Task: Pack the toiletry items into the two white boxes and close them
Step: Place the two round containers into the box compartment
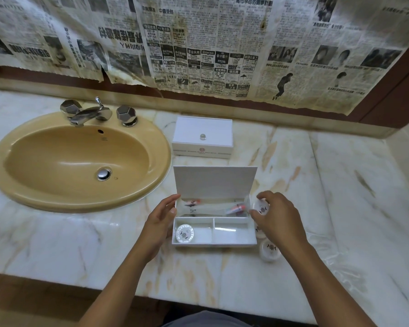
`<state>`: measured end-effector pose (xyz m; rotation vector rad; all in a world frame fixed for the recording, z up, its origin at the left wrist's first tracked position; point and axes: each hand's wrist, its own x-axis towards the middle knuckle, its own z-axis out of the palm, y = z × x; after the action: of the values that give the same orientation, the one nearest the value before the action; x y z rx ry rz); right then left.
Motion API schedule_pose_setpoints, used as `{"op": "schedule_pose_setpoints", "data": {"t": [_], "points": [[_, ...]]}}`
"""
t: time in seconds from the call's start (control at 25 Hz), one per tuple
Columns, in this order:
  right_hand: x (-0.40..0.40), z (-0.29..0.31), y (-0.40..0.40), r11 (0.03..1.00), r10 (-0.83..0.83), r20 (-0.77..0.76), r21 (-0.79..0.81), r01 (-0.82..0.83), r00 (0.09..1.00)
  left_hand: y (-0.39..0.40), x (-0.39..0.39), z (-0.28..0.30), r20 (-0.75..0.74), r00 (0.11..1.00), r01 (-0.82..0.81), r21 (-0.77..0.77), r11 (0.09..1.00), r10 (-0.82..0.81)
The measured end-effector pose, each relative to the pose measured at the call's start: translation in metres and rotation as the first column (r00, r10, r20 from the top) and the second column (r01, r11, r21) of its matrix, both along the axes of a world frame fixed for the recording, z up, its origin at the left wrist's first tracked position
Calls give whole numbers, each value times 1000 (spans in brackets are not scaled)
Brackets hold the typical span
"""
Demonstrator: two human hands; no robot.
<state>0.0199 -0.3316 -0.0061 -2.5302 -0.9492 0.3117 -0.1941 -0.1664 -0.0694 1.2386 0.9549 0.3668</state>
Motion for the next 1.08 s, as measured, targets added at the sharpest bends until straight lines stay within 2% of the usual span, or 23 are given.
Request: {"op": "schedule_pose_setpoints", "data": {"t": [0.16, 0.24, 0.36, 0.44, 1.08], "points": [[-33, 32, 25, 984, 94, 1, 155, -93, 996, 3, -2, -3, 15, 1000, 5, -18, 1000, -4], [-56, 30, 38, 974, 194, -7, 117, -192, 981, 4, -2, -6, 39, 999, 5, -28, 1000, -4], [-89, 16, 55, 932, 360, -31, -36, -361, 932, 3, -2, -3, 67, 998, 0, -32, 999, 2], [-103, 7, 62, 902, 418, -60, -89, -422, 906, 4, -3, -5, 59, 998, 7, -22, 1000, -6], [-112, -18, 67, 904, 412, -131, -64, -422, 902, 8, -6, -14, 62, 997, 44, 36, 998, -46]]}}
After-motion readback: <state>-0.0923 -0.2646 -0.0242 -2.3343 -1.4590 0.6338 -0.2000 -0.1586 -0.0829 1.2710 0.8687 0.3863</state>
